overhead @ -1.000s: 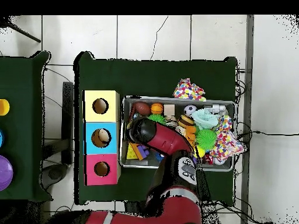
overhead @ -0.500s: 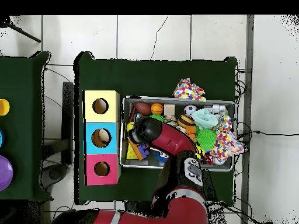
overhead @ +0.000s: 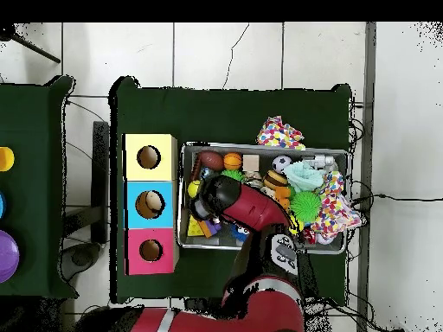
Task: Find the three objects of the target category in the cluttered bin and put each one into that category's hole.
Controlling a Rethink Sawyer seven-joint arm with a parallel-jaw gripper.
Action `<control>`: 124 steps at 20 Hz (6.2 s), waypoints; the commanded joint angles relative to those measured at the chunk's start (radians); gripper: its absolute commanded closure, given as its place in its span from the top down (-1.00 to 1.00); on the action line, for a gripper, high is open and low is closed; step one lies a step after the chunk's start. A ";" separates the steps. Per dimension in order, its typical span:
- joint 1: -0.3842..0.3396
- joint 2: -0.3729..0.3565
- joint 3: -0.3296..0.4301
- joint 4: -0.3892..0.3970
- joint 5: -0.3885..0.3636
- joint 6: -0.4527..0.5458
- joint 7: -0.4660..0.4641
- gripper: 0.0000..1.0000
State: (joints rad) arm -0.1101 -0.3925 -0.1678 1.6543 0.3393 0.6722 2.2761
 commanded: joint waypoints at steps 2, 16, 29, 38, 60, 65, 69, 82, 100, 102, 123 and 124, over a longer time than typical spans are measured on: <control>-0.038 0.089 0.062 0.031 0.014 0.017 0.127 1.00; -0.062 0.177 0.115 -0.037 -0.006 -0.142 0.074 1.00; 0.234 0.189 -0.342 -0.228 -0.170 -0.231 0.210 -1.00; 0.343 0.243 -0.637 -0.307 -0.243 -0.228 0.206 -1.00; 0.096 0.046 -0.136 -0.072 -0.039 -0.014 0.071 -1.00; 0.079 0.029 -0.108 -0.062 -0.029 0.034 0.089 -1.00; 0.079 0.011 -0.099 -0.035 -0.013 0.060 0.119 -1.00; 0.110 0.001 -0.109 0.010 0.022 0.040 0.205 -1.00; 0.299 -0.026 -0.432 -0.059 -0.078 0.154 0.233 -1.00; 0.310 -0.041 -0.413 -0.020 -0.050 0.137 0.238 -1.00; 0.255 0.002 -0.169 0.266 0.205 -0.217 0.240 -1.00; 0.253 0.002 -0.160 0.273 0.213 -0.226 0.241 -1.00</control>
State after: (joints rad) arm 0.1455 -0.4291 -0.4719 1.8426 0.4923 0.4861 2.2761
